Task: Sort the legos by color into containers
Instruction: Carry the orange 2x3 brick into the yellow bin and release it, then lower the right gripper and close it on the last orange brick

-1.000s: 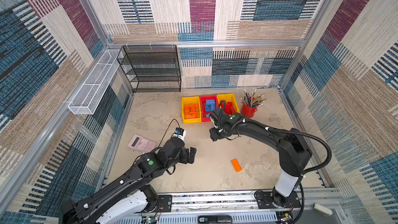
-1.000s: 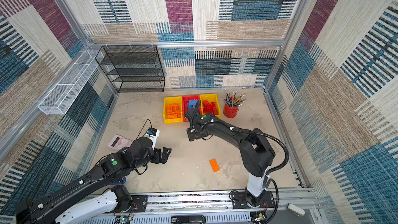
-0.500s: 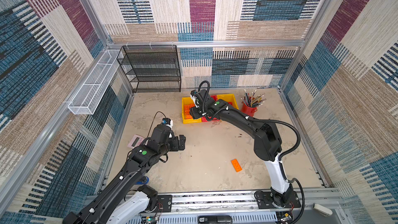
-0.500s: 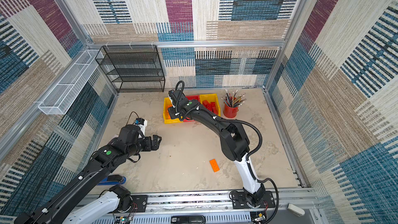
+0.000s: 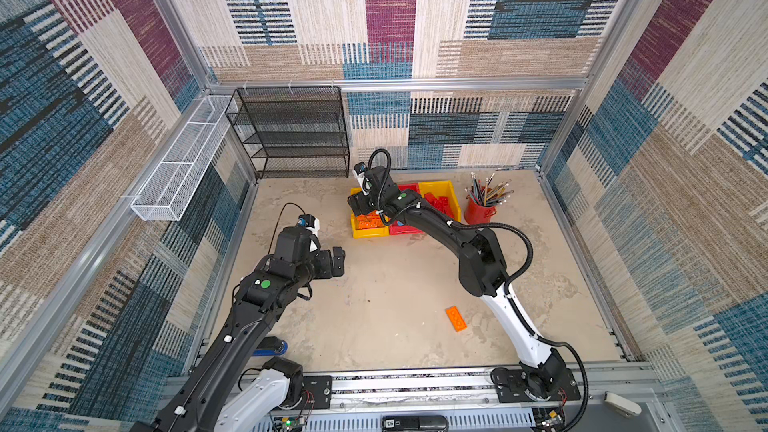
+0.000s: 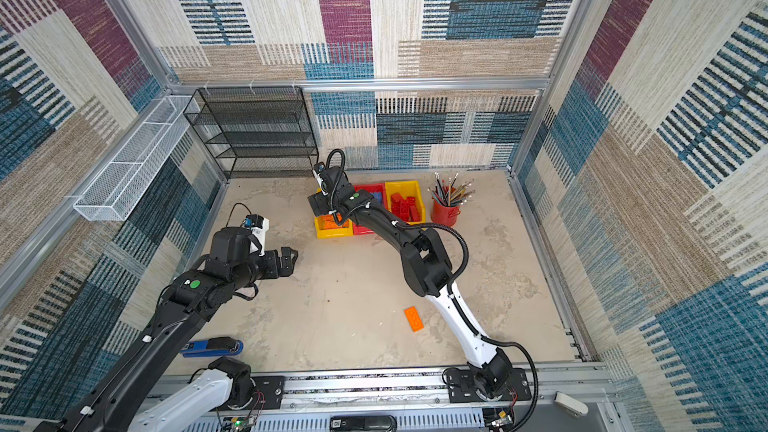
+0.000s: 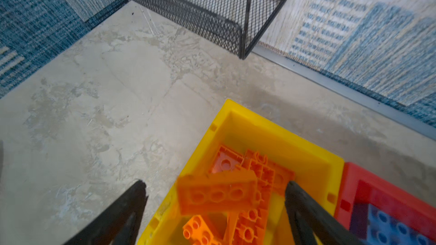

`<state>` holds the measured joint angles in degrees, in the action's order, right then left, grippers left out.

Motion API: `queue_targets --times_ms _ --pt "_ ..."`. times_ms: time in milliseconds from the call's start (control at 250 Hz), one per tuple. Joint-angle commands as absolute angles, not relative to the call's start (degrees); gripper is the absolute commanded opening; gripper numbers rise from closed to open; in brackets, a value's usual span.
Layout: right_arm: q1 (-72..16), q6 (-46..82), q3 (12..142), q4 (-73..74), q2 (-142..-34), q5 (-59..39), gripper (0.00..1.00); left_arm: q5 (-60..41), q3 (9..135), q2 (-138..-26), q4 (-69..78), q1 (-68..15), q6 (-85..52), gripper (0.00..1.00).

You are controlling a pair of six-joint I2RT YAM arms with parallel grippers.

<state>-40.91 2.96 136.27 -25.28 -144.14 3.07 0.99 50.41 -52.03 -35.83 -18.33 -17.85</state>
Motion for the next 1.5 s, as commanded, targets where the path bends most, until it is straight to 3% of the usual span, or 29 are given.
queue_targets --times_ms 0,212,512,684,872,1096,1332,1496 --pt "-41.0 1.6 137.9 -28.0 -143.4 4.0 0.94 -0.2 50.1 -50.9 -37.3 -17.7 -16.3 0.99" --pt "-41.0 1.9 123.7 -28.9 -130.7 4.6 0.94 -2.8 47.2 -48.6 -35.4 -17.4 -19.7 0.99" --pt "-41.3 12.3 80.0 -29.6 -98.7 5.9 0.9 -9.1 45.3 -49.2 -34.3 -19.9 -22.4 0.99" --pt "-43.3 23.9 58.7 -37.2 -82.2 6.1 0.87 -8.3 42.8 -49.9 -30.0 -30.7 -26.4 0.99" --pt "-45.9 35.7 45.7 -44.1 -69.9 4.4 0.83 -6.8 39.9 -54.9 -23.3 -45.1 -30.3 0.99" --pt "-47.0 40.5 37.0 -43.0 -65.1 -0.5 0.78 -4.9 41.2 -59.0 -23.0 -52.3 -28.4 0.99" --pt "-48.1 40.3 37.1 -41.7 -70.8 -1.6 0.74 -1.4 40.2 -56.2 -23.4 -52.8 -28.5 0.99" --pt "-48.3 40.2 37.8 -41.7 -75.2 -0.8 0.64 0.6 39.4 -54.8 -24.0 -52.8 -28.0 0.99"
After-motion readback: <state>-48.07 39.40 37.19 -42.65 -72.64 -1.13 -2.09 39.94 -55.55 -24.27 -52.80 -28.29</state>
